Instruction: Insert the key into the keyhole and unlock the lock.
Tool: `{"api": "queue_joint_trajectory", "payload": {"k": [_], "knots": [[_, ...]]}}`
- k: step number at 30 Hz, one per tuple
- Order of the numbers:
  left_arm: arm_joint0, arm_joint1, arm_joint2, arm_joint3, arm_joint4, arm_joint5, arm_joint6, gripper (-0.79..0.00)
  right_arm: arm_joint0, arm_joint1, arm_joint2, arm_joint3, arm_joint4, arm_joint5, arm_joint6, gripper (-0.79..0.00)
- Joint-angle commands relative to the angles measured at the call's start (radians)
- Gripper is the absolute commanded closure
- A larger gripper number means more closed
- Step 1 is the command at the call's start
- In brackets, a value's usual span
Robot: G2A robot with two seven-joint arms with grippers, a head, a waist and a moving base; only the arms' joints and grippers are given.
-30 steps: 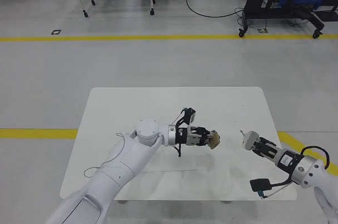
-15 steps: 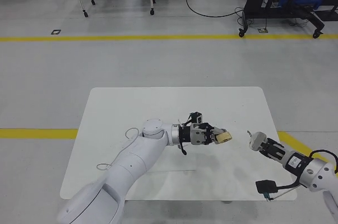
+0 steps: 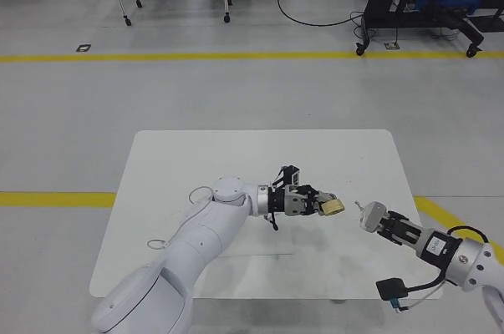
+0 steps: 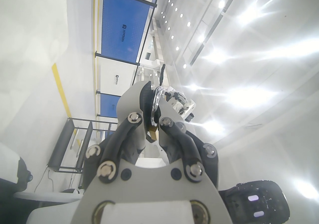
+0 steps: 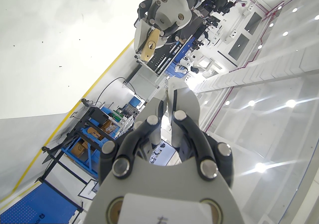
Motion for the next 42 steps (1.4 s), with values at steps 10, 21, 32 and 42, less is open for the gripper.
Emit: {"api": "queue_joint_trajectory", "payload": {"k": [10, 21, 32, 42], "knots": [[0.009, -0.013, -0.029, 0.015, 0.0, -0.019, 0.029, 0.0, -0.014, -0.008, -0.035, 0.04, 0.206, 0.004, -0.093, 0.0], [0.014, -0.022, -0.047, 0.016, 0.025, -0.026, 0.032, 0.0, 0.097, 0.004, -0.176, 0.119, 0.252, -0.073, -0.143, 0.0], [0.019, -0.028, -0.064, 0.02, 0.05, -0.024, 0.03, 0.0, 0.214, 0.009, -0.27, 0.186, 0.235, -0.129, -0.091, 0.0], [0.022, -0.03, -0.083, 0.024, 0.067, -0.02, 0.038, 0.0, 0.196, 0.012, -0.247, 0.213, 0.242, -0.123, -0.086, 0.0]]}}
